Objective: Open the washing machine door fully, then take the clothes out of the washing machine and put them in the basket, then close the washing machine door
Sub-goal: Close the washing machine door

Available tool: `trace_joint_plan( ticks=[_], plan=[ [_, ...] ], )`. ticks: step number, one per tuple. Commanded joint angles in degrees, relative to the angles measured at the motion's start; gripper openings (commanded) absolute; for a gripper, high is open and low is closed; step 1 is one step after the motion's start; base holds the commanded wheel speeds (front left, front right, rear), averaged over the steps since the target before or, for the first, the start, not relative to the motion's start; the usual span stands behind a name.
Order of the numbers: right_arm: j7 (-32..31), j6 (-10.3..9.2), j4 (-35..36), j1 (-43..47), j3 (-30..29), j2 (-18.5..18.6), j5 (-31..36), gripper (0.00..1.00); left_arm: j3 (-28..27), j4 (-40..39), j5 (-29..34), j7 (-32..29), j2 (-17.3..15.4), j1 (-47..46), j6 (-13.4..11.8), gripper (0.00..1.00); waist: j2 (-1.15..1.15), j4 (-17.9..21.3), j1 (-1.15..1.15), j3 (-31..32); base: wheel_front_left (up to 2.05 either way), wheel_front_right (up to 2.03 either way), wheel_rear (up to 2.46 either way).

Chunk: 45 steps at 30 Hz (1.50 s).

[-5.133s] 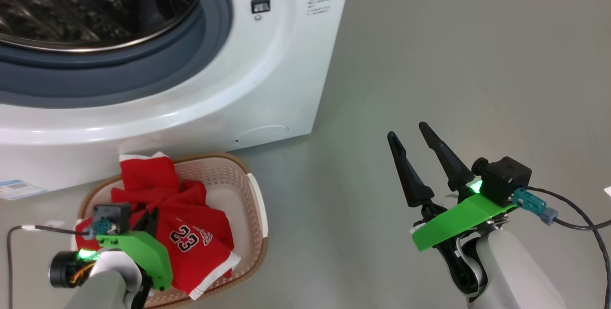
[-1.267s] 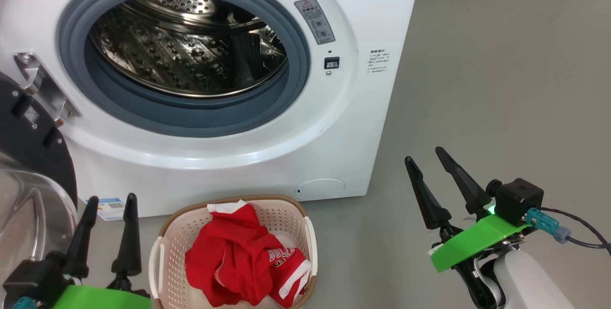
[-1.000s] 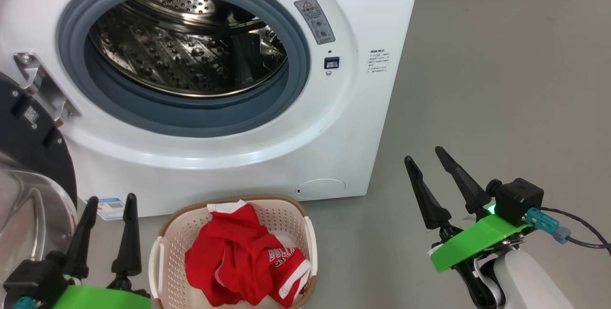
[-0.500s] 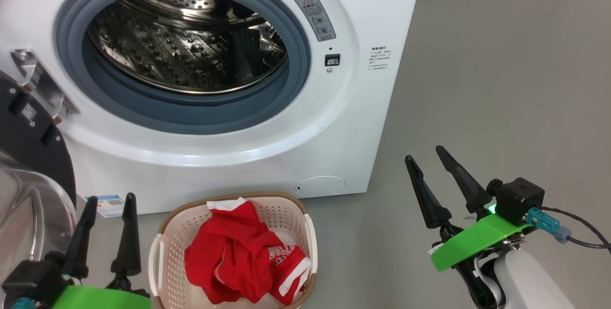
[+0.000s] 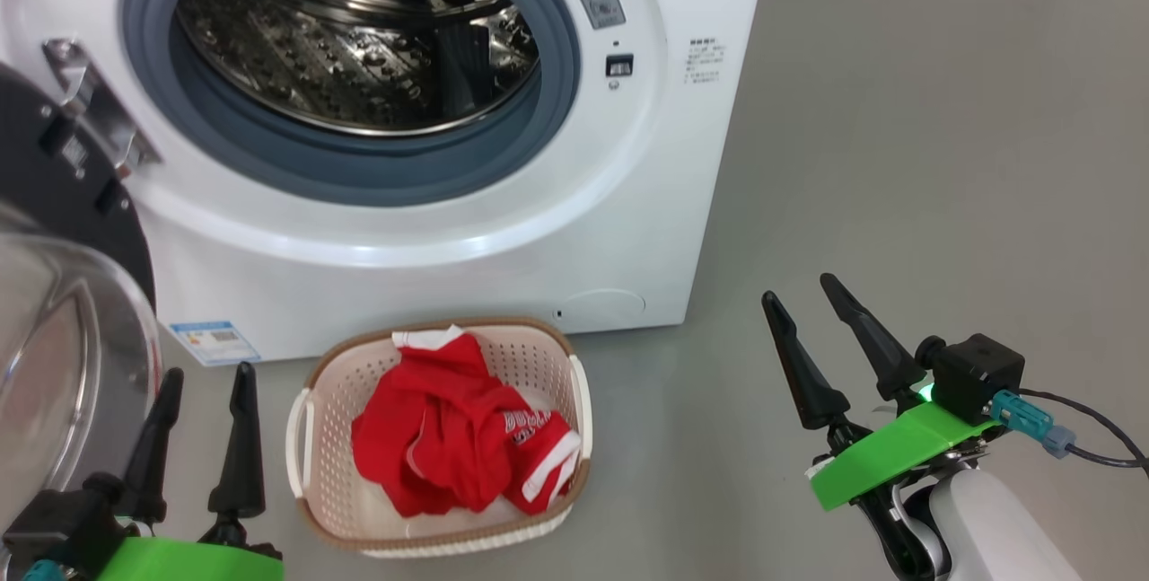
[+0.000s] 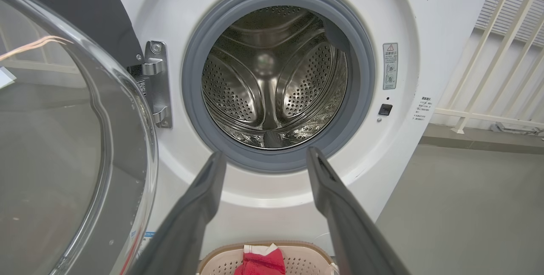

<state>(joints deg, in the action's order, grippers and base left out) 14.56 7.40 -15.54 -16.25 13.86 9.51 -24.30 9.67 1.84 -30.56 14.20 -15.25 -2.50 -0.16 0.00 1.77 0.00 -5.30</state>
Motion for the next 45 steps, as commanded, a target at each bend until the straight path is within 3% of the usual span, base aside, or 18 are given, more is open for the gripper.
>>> trace_joint_plan(
  ticks=[1, 32, 45],
  plan=[
    [0.44, 0.09, 1.58, 0.58, 0.87, -0.12, 0.22, 1.00, -2.04, -1.42, -0.22, 0.53, -1.31, -0.99, 0.38, 1.00, 0.00, -0.05, 0.00, -0.01, -1.39, 1.39, 0.00],
    [0.44, 0.09, 1.29, 0.75, 1.03, -0.09, 0.11, 1.00, -1.15, -1.08, -0.28, 0.63, -1.50, -1.07, 0.12, 1.00, 0.00, -1.03, 0.00, 0.20, -0.21, 0.21, 0.00],
    [0.44, 0.09, 0.88, 0.98, 1.79, 0.25, -0.12, 1.00, -0.95, -0.54, -0.10, 0.68, -1.26, -0.70, -0.32, 1.00, 0.00, -6.26, 0.00, 1.07, 0.00, 0.00, 0.00]
  ],
)
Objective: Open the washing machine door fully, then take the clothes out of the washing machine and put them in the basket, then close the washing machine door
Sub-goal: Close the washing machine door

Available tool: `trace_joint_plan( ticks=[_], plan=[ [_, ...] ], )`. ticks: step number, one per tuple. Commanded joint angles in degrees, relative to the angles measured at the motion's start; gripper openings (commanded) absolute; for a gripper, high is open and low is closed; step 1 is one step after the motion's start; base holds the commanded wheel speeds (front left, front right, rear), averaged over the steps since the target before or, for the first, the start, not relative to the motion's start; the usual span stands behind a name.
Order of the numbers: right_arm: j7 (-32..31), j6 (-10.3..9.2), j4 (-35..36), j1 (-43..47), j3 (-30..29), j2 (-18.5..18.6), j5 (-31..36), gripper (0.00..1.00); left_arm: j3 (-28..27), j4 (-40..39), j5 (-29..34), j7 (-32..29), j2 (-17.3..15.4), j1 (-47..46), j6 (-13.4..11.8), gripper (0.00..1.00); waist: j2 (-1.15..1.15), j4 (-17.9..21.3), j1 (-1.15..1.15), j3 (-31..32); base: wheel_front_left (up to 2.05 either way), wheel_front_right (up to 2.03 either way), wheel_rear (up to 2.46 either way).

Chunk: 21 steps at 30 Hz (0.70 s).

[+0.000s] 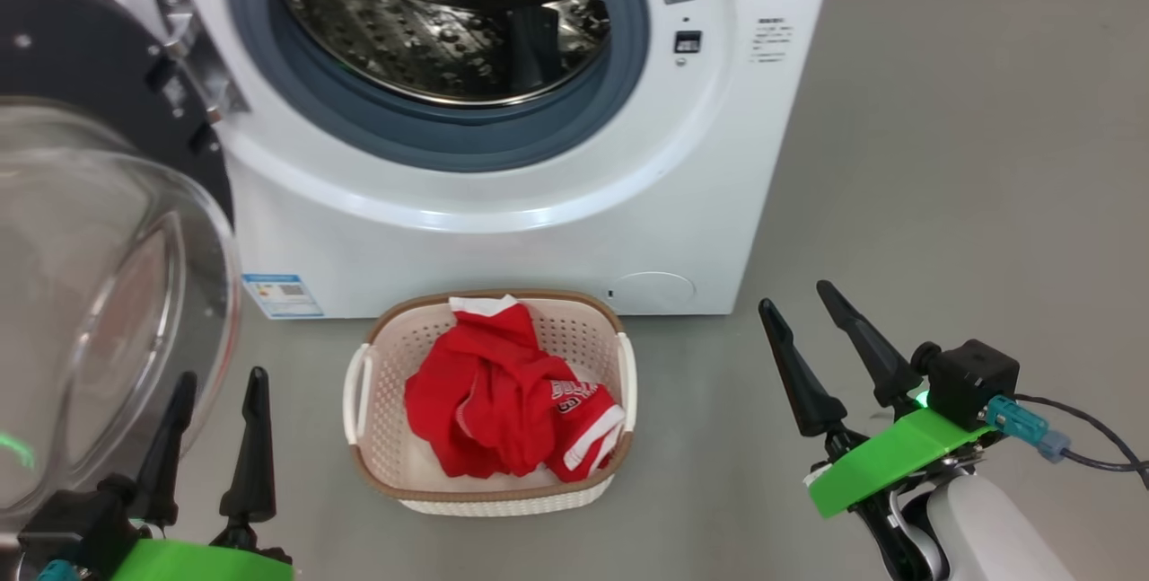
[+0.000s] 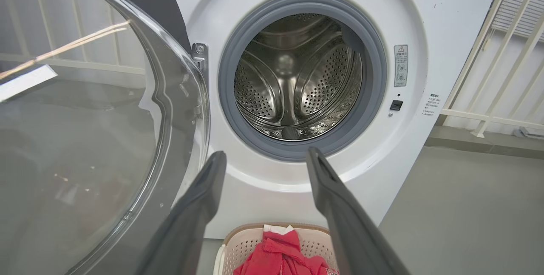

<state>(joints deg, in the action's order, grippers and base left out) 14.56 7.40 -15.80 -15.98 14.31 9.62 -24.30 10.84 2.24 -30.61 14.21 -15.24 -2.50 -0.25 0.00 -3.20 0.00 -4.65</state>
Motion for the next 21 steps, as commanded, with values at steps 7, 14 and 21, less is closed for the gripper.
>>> trace_joint_plan(
  ticks=[7, 14, 21],
  plan=[
    [0.44, 0.09, 0.63, 0.90, 2.05, 0.42, -0.57, 1.00, -1.88, -0.70, -0.22, 0.56, -1.35, -0.21, -0.45, 1.00, 0.00, -5.08, 0.00, 1.11, 0.00, 0.00, 0.00],
    [0.44, 0.09, 0.28, 1.08, 2.66, 0.55, -0.88, 1.00, -1.63, -0.56, -0.30, 0.31, -1.54, 0.07, -0.77, 1.00, 0.00, -9.02, 0.00, 1.52, 0.00, 0.00, 0.00],
    [0.44, 0.09, -0.11, 1.28, 3.20, 0.76, -1.28, 1.00, -1.26, -0.53, -0.27, -0.02, -1.59, 0.58, -1.34, 1.00, 0.00, -14.11, 0.00, 2.32, 0.00, 0.00, 0.00]
  ],
)
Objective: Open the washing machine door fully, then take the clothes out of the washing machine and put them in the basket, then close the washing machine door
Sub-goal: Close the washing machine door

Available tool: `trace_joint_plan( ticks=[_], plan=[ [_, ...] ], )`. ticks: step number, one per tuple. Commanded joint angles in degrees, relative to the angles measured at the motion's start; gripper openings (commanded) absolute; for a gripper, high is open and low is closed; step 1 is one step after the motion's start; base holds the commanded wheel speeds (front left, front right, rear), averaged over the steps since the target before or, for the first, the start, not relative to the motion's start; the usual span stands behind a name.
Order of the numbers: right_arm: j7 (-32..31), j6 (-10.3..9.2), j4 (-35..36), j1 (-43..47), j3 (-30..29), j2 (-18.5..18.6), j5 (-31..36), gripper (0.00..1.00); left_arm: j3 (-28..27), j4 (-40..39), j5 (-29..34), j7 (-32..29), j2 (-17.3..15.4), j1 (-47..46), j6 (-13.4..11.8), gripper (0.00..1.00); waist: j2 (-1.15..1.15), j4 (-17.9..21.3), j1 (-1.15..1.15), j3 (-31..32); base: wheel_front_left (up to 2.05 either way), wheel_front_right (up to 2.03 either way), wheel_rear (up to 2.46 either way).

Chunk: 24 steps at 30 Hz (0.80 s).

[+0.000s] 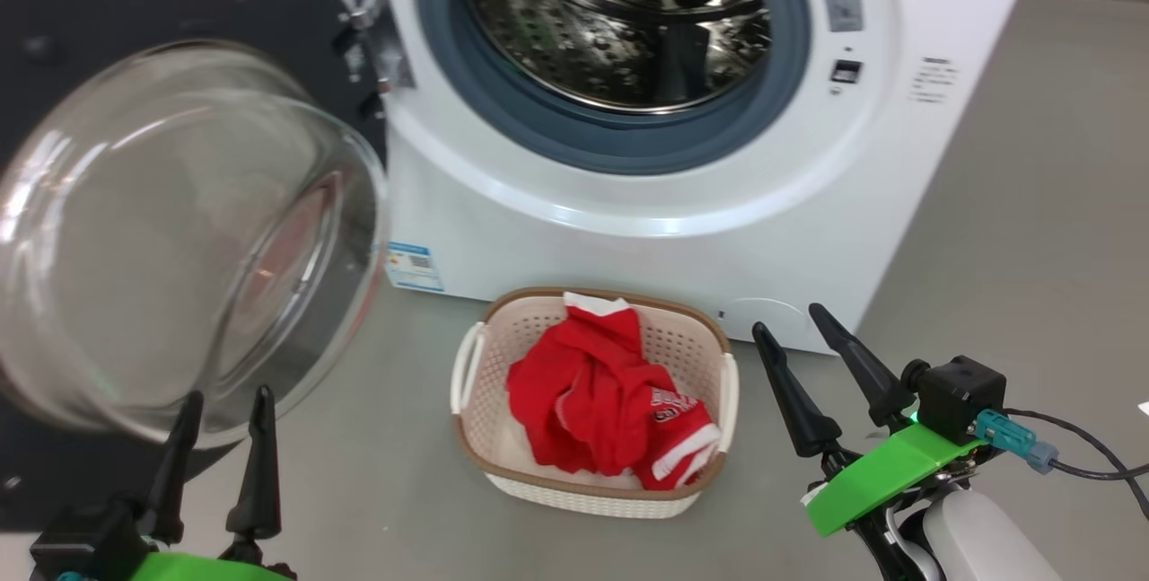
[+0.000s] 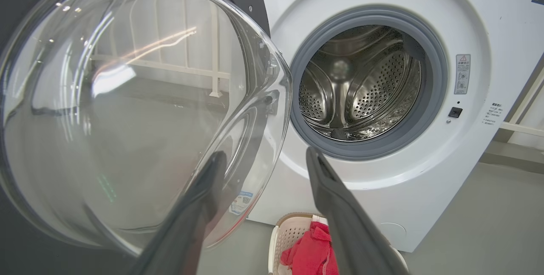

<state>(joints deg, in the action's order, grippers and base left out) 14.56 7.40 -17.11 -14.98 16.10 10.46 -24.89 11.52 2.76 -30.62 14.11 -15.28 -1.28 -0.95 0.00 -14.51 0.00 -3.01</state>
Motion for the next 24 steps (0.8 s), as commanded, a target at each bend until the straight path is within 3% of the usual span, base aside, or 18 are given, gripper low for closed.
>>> trace_joint_plan(
  ticks=[1, 12, 24],
  plan=[
    [0.44, 0.09, 1.19, 0.29, 1.41, -0.08, -0.68, 1.00, -1.95, -1.05, -0.26, 0.08, -1.55, -0.63, -0.63, 1.00, 0.00, -2.81, 0.00, 0.67, 0.00, 0.00, 0.00],
    [0.44, 0.09, 0.92, 0.50, 1.83, -0.18, -1.00, 1.00, -2.20, -0.90, -0.23, -0.48, -2.12, 0.27, -2.01, 1.00, 0.00, -9.66, 0.00, 1.27, 0.00, 0.00, 0.00],
    [0.44, 0.09, 0.81, 0.52, 1.69, -0.69, -1.05, 1.00, -3.05, -0.19, 0.18, -0.43, -2.18, 0.58, -4.61, 1.00, 0.00, -11.86, 0.00, 1.46, 0.00, 0.00, 0.00]
  ],
)
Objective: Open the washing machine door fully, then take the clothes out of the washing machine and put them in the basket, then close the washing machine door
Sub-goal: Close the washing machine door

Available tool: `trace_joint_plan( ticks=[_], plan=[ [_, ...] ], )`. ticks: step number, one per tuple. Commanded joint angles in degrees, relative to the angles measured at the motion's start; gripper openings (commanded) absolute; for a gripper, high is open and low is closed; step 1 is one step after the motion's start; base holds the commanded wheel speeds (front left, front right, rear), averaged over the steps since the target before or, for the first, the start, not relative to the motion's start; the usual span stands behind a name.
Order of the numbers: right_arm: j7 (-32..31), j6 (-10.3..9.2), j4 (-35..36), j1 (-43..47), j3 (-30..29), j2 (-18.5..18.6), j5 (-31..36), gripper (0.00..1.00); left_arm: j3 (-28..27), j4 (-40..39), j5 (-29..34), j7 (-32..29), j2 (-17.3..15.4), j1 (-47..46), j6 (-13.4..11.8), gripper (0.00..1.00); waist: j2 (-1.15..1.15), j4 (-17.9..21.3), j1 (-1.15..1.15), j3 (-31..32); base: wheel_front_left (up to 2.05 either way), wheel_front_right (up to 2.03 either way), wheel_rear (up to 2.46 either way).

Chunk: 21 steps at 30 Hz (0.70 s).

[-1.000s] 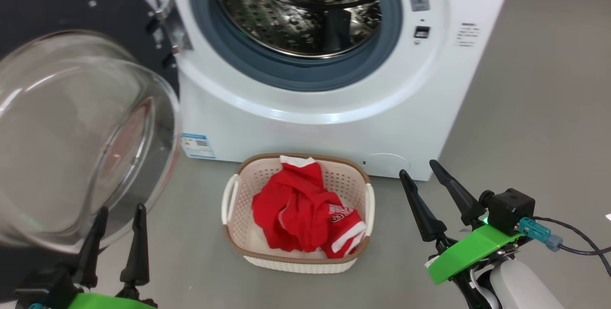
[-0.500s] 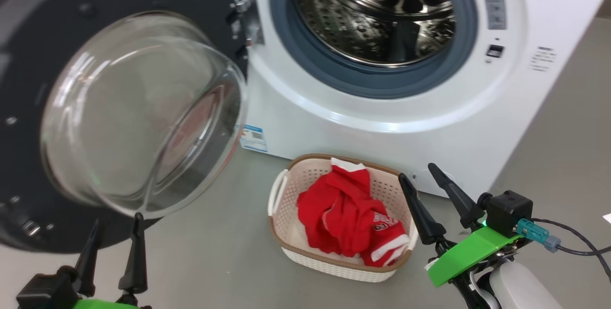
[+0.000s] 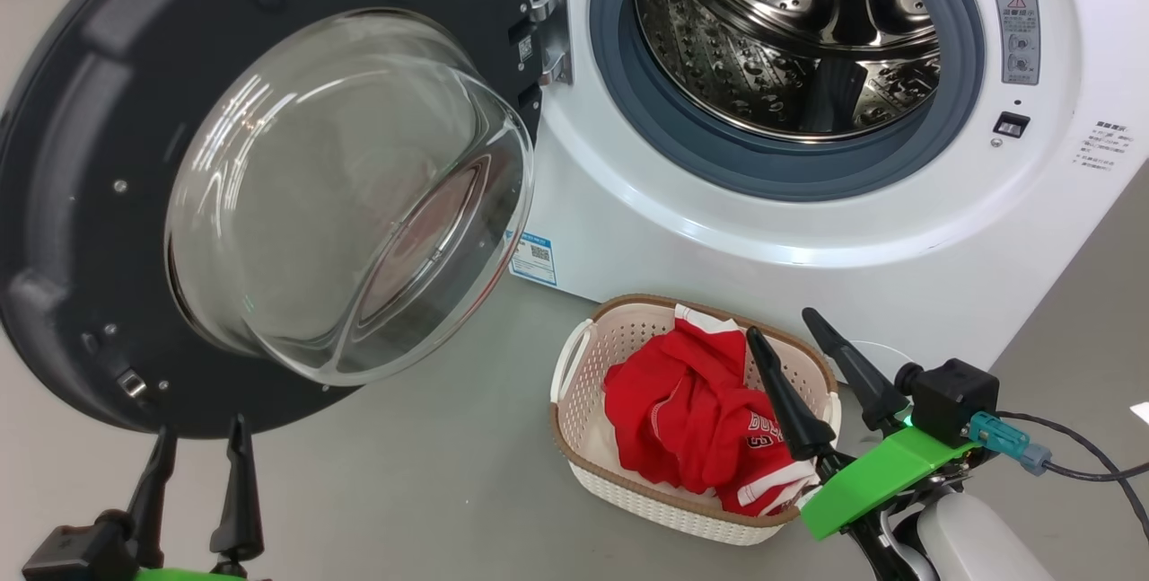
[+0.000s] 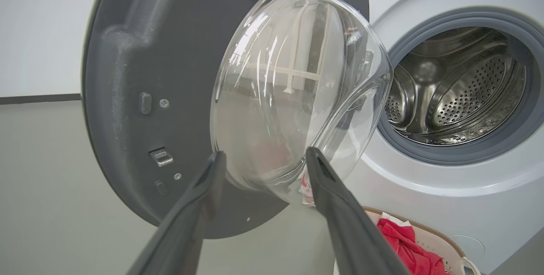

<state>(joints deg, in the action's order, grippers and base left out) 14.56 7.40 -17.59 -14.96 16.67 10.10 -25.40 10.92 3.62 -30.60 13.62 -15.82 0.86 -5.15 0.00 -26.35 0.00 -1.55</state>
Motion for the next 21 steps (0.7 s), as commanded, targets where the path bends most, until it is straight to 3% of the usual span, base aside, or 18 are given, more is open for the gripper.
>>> trace_joint_plan(
  ticks=[1, 21],
  plan=[
    [0.44, 0.09, 1.31, 0.48, 1.11, -0.35, -0.56, 1.00, -2.45, -1.03, 0.17, 0.07, -1.65, -1.56, -0.52, 1.00, 0.00, -0.05, 0.00, -0.02, 0.00, 0.00, 0.00],
    [0.44, 0.09, 1.09, 0.21, 1.24, -0.24, -0.74, 1.00, -2.20, -0.77, 0.44, 0.19, -1.32, -1.46, -2.47, 1.00, 0.00, -0.37, 0.00, -0.17, 0.00, 0.00, 0.00]
  ],
)
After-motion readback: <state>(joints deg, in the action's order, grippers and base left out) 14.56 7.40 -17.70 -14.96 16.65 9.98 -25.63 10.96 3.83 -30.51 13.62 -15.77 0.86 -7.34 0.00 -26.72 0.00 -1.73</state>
